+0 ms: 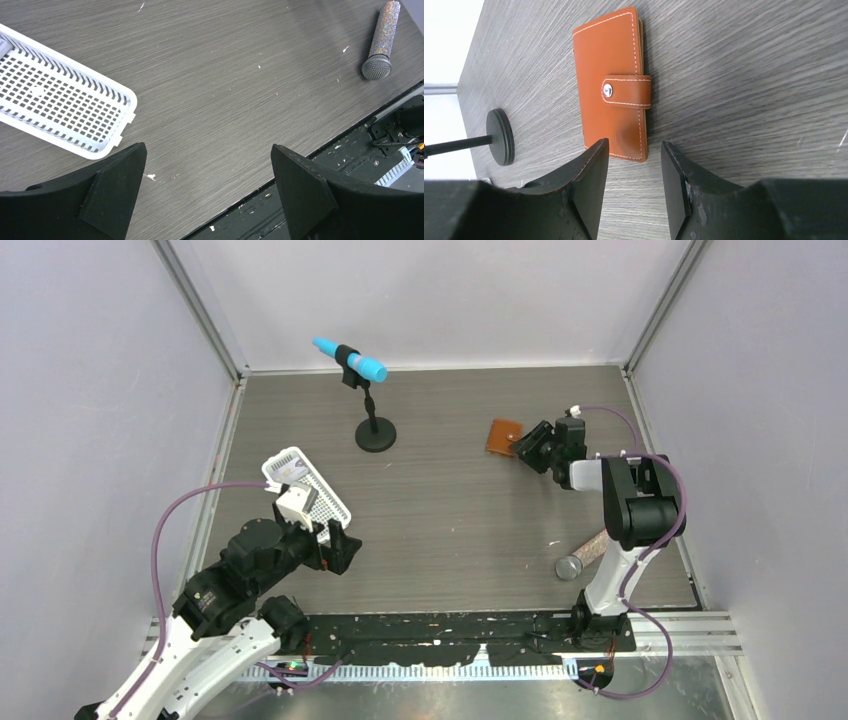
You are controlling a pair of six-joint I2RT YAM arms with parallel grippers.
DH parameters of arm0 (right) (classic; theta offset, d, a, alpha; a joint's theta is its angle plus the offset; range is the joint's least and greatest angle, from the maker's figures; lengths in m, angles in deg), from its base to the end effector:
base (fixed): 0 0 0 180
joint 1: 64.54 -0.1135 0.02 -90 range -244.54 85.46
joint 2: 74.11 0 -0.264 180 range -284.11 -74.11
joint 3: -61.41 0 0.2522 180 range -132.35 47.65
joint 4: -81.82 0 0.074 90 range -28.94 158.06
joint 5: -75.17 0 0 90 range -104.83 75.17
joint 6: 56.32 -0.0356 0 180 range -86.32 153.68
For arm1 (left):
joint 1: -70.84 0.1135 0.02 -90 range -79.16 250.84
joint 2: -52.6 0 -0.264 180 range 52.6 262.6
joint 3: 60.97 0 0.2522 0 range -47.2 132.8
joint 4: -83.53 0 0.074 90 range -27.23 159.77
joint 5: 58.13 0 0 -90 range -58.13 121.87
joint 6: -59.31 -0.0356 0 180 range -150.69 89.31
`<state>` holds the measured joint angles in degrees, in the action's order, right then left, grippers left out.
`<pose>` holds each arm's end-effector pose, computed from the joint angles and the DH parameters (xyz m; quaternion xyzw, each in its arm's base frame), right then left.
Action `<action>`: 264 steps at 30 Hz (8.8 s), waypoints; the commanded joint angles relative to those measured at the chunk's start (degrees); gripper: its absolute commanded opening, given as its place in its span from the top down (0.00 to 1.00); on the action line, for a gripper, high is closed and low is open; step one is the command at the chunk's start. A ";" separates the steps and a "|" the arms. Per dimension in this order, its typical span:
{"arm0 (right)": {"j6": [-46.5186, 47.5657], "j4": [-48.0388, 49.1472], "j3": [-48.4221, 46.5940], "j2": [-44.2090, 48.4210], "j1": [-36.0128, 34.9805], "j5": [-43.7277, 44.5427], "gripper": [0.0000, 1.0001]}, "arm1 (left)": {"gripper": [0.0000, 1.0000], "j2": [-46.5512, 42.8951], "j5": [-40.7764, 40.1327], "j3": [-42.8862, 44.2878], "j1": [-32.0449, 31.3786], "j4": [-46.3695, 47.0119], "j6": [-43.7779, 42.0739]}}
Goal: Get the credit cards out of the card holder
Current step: Pick up the credit card from the center of the board, then place the card holder at the corner of the board, then open the card holder at the corner of the board.
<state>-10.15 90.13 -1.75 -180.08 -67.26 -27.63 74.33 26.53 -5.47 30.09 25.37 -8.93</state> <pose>0.3665 0.0253 0.1343 0.2602 0.8417 0.2735 0.3861 0.0659 -0.0524 0.3062 0.1136 0.8323 -0.2473 0.4830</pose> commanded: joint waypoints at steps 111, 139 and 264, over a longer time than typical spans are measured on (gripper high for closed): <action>-3.92 1.22 42.40 56.20 -24.93 -24.25 0.95 | 1.00 27.30 21.90 -27.80 -2.14 60.87 30.47; 7.02 -19.01 33.05 49.39 -34.72 -3.33 0.74 | 0.51 49.32 18.85 -22.33 -2.14 52.29 25.00; 11.65 -1.56 23.34 41.11 -66.40 31.27 0.95 | 0.22 32.89 17.00 -17.63 -11.39 41.60 19.19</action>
<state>2.96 84.58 21.98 -139.12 -133.44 3.45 105.98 43.12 -25.45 19.62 64.67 12.31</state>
